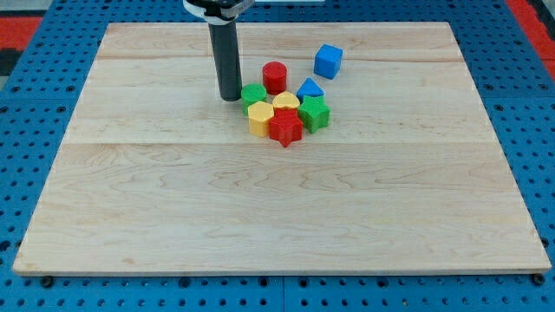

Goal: Push the red circle slightly down

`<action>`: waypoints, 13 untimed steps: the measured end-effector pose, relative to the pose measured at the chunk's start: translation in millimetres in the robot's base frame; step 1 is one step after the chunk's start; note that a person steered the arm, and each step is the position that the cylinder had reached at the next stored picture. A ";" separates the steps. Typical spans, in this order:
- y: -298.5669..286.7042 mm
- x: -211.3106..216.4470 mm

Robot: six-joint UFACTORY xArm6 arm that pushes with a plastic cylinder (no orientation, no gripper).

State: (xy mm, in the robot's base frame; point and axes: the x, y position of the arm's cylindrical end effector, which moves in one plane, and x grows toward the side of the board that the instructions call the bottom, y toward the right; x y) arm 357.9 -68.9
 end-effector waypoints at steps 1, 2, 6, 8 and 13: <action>4.3 0.0; 6.7 0.0; 9.2 -39.9; 36.5 -71.2; 61.0 -48.1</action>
State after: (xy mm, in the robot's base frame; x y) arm 309.8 -7.9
